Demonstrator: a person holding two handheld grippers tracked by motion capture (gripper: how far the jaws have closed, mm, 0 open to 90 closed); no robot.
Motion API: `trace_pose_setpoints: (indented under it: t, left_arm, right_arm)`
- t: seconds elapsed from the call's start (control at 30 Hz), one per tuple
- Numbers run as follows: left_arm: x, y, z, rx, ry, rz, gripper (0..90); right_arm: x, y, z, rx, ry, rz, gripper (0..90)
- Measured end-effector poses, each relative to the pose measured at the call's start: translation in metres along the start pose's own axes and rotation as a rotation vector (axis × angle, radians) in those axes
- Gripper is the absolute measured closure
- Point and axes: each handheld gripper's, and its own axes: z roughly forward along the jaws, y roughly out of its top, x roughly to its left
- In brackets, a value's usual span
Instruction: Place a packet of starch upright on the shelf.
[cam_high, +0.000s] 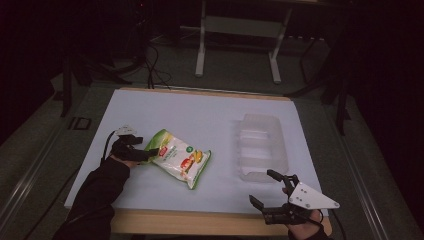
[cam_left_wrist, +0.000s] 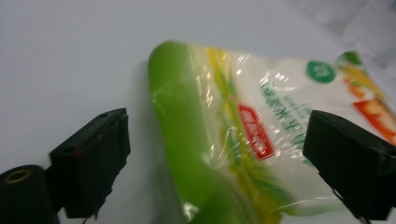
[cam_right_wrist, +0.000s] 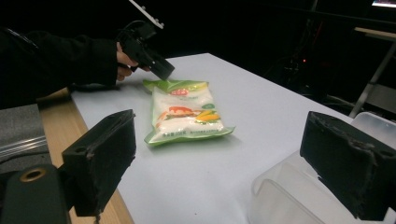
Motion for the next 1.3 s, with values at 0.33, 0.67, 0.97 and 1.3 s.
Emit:
trace_pose_setpoints:
  t: [0.33,0.67,0.97,1.3]
  left_arm:
    - [-0.001,-0.009,0.013,0.085,-0.059,-0.062,15.8]
    - [-0.028,-0.007,0.02,0.149,0.007,0.029,52.3]
    - [-0.049,0.0,0.026,0.175,0.097,0.095,80.4]
    - [-0.059,0.018,0.005,0.068,0.071,0.121,82.2]
  right_arm:
    - [0.0,0.0,0.0,0.007,0.005,0.008,10.7]
    - [-0.001,0.0,0.001,0.004,0.01,0.024,10.7]
    - [-0.001,0.0,0.001,0.002,0.009,0.024,12.8]
    - [-0.005,0.0,-0.001,-0.005,-0.003,0.031,13.6]
